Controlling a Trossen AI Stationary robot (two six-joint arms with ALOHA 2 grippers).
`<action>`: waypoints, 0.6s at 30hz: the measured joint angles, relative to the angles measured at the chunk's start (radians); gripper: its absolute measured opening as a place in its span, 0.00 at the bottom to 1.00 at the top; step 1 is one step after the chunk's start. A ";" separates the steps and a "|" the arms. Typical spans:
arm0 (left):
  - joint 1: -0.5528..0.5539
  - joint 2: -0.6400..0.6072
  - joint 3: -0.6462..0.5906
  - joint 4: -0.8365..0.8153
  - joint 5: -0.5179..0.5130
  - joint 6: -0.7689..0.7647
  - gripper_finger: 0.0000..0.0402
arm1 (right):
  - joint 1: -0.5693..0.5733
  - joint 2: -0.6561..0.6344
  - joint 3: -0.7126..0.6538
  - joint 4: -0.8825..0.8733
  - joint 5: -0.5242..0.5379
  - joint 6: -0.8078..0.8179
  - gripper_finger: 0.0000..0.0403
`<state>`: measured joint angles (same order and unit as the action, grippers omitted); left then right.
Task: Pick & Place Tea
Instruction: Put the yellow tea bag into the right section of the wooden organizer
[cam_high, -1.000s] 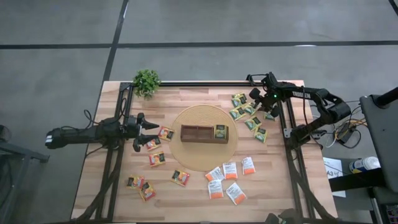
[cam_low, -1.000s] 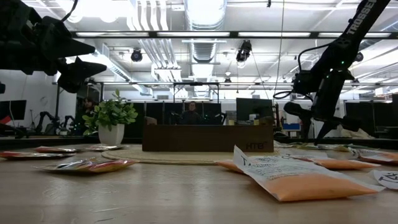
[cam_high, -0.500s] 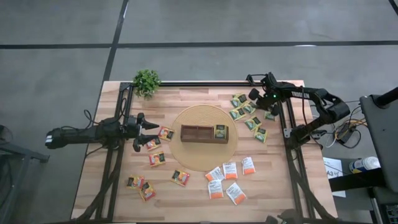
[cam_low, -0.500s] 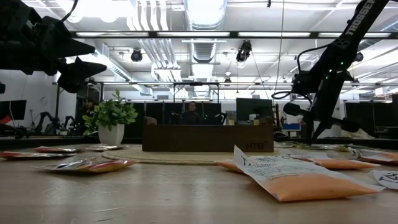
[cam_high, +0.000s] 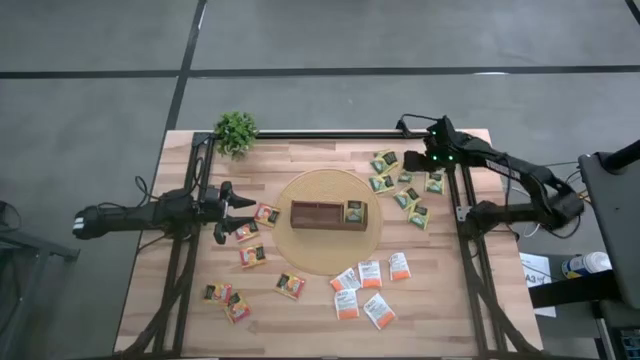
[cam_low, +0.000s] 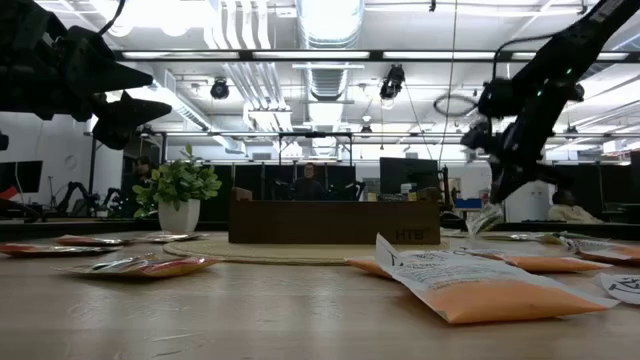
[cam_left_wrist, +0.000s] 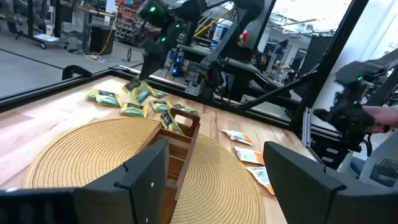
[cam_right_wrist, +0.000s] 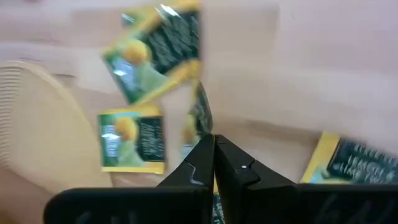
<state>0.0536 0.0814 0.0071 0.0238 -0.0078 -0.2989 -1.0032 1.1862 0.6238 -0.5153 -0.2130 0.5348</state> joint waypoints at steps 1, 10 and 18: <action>0.000 0.000 0.000 0.000 0.000 0.000 0.64 | 0.008 -0.035 -0.004 0.009 0.001 -0.017 0.02; 0.000 0.000 0.000 0.000 0.000 0.000 0.64 | 0.065 -0.259 -0.031 0.102 -0.224 -0.079 0.02; 0.000 0.000 0.000 0.000 0.000 0.000 0.64 | 0.144 -0.301 -0.055 0.168 -0.394 -0.094 0.02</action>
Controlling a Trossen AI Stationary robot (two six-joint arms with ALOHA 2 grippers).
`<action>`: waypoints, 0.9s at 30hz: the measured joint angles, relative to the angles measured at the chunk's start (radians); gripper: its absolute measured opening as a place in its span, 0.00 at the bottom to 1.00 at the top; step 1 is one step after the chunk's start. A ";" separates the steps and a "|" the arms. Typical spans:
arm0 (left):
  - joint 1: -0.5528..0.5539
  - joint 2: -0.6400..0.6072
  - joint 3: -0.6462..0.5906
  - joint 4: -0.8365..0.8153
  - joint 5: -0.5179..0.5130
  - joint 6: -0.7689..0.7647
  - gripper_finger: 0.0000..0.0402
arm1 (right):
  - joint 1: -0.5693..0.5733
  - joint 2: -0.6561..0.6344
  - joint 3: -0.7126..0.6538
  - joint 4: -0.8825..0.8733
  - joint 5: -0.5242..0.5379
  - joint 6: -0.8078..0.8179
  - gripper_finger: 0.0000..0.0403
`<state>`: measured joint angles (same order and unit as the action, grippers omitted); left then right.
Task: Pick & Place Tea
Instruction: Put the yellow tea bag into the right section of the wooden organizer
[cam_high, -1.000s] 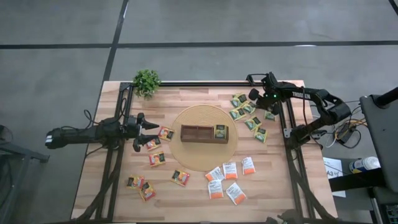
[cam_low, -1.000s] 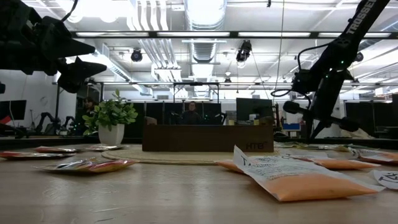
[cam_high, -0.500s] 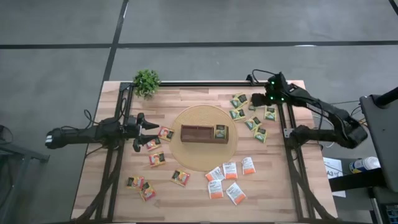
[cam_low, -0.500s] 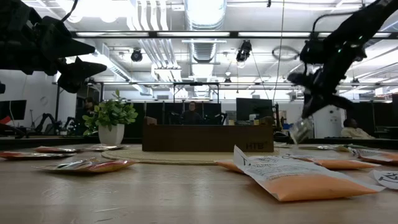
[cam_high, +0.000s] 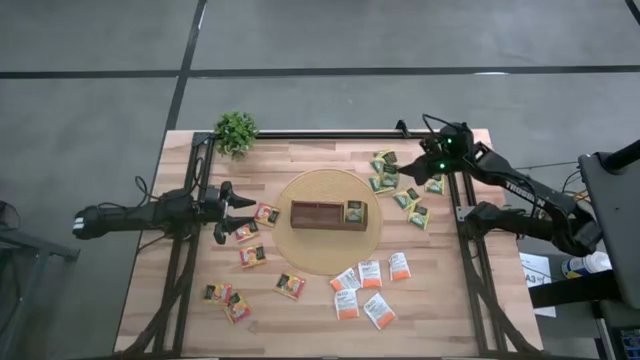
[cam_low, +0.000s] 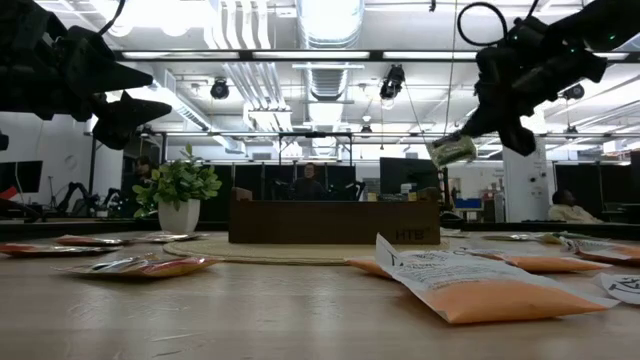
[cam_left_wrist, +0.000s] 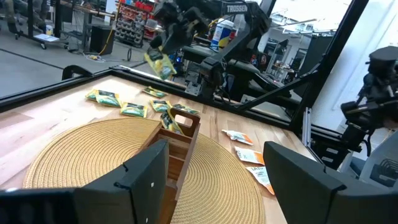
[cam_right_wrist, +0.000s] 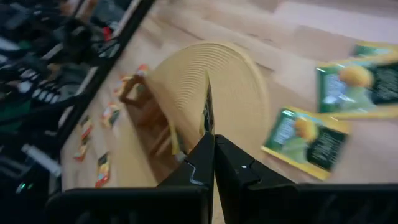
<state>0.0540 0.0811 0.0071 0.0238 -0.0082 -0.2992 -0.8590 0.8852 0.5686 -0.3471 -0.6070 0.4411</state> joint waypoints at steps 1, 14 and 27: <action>0.000 0.000 0.000 0.000 0.000 0.000 0.64 | 0.015 0.002 -0.003 0.028 -0.004 0.000 0.02; 0.000 0.000 0.000 0.000 0.000 0.000 0.64 | 0.326 0.125 -0.021 0.329 0.083 -0.218 0.02; 0.000 0.000 0.000 0.000 0.000 0.000 0.64 | 0.409 0.421 -0.022 0.597 0.111 -0.171 0.02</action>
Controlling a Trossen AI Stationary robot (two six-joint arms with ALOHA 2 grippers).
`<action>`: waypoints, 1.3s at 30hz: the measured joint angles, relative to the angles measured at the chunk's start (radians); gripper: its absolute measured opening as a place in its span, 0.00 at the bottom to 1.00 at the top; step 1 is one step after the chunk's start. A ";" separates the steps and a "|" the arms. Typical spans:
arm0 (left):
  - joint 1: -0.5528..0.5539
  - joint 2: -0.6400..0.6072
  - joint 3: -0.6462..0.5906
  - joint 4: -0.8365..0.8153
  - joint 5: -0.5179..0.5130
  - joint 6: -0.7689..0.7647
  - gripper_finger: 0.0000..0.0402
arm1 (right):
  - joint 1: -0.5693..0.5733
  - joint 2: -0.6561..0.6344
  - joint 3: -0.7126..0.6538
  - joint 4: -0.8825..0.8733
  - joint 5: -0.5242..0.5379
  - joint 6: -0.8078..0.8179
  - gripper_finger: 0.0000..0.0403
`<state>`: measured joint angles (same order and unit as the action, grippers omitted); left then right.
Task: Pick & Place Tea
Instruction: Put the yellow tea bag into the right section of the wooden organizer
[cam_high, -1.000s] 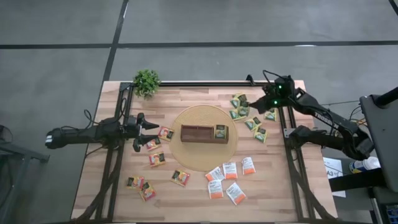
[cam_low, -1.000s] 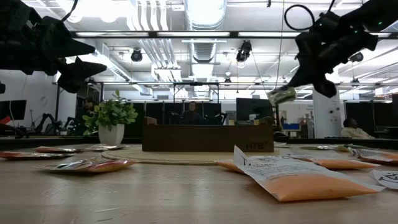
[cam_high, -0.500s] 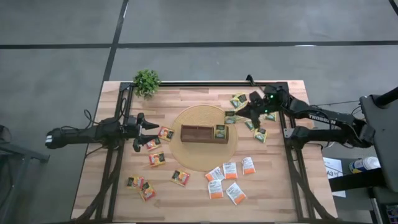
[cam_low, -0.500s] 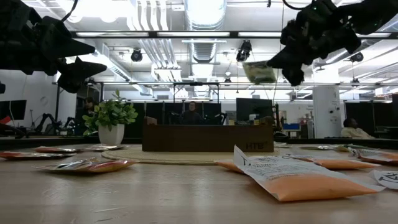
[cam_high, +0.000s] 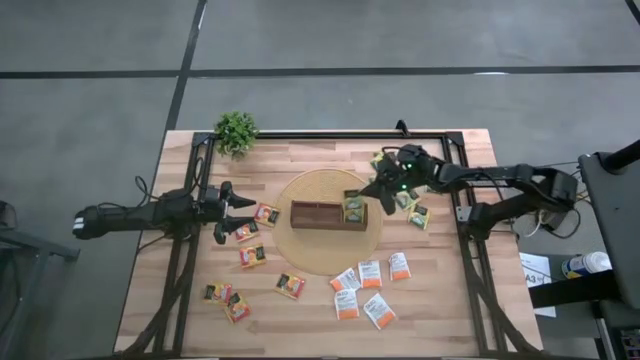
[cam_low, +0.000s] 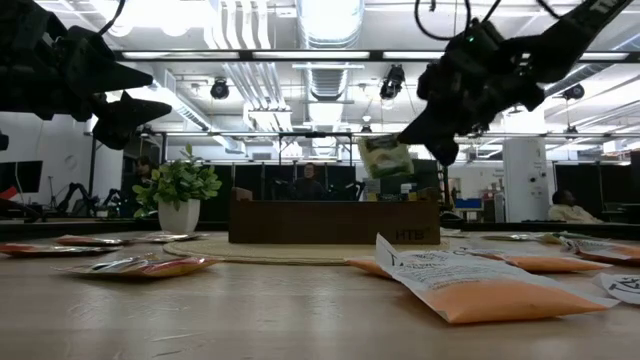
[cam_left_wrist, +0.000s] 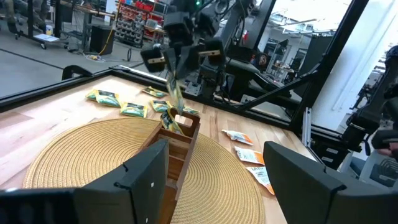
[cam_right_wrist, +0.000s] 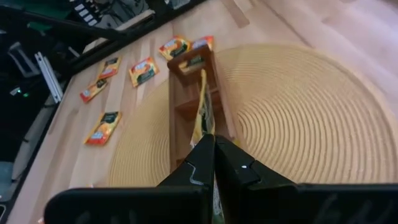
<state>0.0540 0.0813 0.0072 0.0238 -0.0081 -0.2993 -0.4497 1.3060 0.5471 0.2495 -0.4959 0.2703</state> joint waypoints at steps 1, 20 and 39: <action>0.000 0.000 0.000 0.000 0.000 0.000 0.64 | 0.002 0.020 0.000 0.010 0.000 0.008 0.02; 0.000 0.000 0.000 0.000 0.000 0.000 0.64 | 0.039 0.097 0.000 0.017 0.062 -0.008 0.02; 0.000 0.000 0.000 0.000 0.000 0.000 0.64 | 0.037 0.101 0.000 -0.062 0.076 0.106 0.04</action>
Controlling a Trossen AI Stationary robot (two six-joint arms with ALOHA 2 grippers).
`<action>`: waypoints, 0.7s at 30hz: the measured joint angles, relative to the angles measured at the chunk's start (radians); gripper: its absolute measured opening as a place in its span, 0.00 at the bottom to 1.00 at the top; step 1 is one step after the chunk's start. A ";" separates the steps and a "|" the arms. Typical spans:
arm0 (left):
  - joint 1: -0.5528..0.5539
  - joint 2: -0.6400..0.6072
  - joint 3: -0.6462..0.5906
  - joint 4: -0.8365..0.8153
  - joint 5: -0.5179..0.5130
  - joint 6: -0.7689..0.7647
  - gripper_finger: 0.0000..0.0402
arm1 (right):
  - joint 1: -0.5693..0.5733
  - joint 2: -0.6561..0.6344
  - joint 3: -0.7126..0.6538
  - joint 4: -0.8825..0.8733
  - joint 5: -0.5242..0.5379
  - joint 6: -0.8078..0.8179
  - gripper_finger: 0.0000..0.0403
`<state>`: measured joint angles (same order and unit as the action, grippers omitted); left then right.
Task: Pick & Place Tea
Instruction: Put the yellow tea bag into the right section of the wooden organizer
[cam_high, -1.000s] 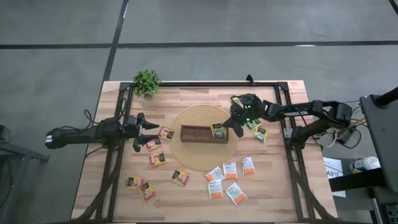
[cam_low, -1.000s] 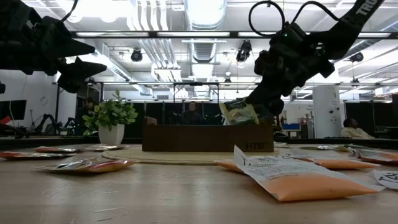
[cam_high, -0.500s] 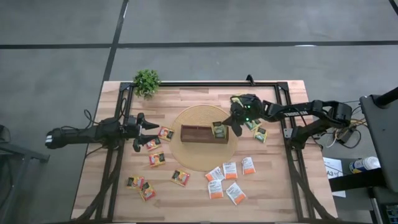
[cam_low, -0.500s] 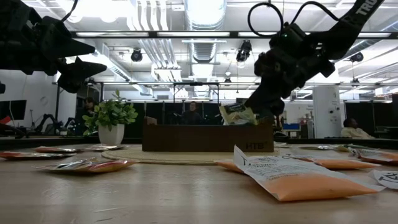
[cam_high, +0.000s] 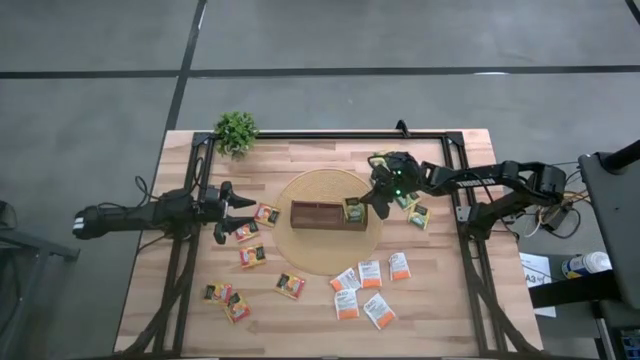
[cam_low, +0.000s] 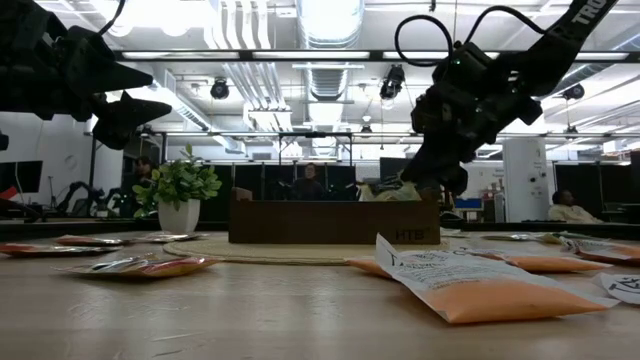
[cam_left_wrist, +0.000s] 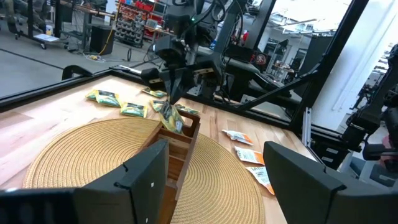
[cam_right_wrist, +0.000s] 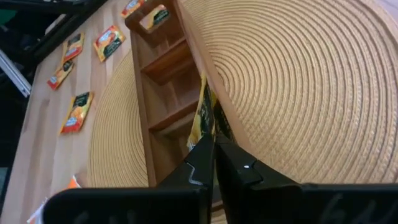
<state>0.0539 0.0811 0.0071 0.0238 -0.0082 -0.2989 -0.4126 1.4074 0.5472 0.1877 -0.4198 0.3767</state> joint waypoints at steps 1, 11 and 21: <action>0.000 0.000 0.000 0.000 0.000 0.000 0.64 | 0.000 0.000 0.000 -0.005 0.000 0.000 0.06; 0.000 0.000 0.000 0.000 0.000 0.000 0.64 | 0.000 -0.005 0.000 -0.029 -0.001 0.000 0.36; 0.000 0.000 0.000 0.000 0.000 0.000 0.64 | -0.015 -0.108 0.000 -0.064 -0.001 -0.017 0.47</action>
<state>0.0540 0.0814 0.0074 0.0238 -0.0081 -0.2992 -0.4275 1.2991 0.5476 0.1234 -0.4205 0.3592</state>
